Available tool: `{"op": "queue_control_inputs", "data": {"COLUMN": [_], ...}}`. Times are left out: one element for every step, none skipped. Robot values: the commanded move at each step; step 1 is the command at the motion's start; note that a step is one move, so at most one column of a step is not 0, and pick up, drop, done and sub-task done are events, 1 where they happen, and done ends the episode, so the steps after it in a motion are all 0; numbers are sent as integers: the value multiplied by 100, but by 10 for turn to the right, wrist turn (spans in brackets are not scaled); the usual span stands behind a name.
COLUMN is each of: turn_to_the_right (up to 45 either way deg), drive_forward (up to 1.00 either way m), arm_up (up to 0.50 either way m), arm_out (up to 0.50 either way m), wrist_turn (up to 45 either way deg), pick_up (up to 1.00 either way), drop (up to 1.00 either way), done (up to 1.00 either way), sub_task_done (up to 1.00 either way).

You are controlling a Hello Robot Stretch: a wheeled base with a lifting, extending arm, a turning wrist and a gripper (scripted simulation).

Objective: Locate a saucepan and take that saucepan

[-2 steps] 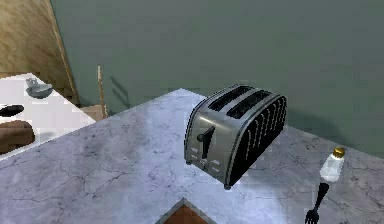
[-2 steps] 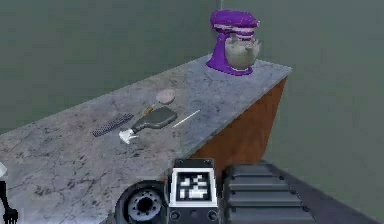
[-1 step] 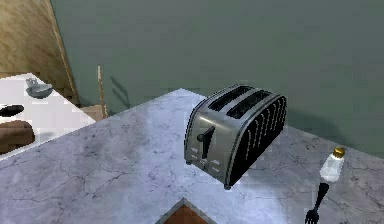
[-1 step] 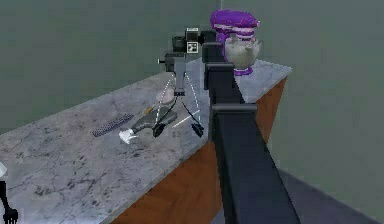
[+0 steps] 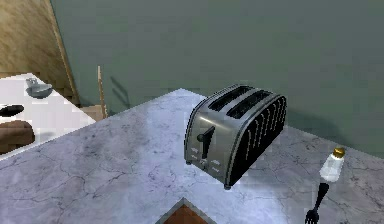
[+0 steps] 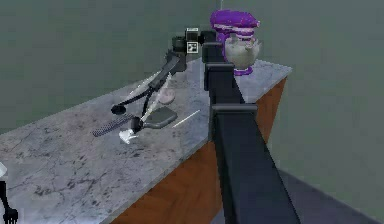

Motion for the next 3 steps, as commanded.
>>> {"op": "queue_control_inputs", "data": {"turn_to_the_right": [0,0,0], "drive_forward": [0,0,0], "arm_up": [0,0,-16], "arm_out": [0,0,0], "wrist_turn": [450,300,0], "pick_up": [0,0,0], "drop": [0,0,0], "done": [0,0,0], "sub_task_done": [0,0,0]}}
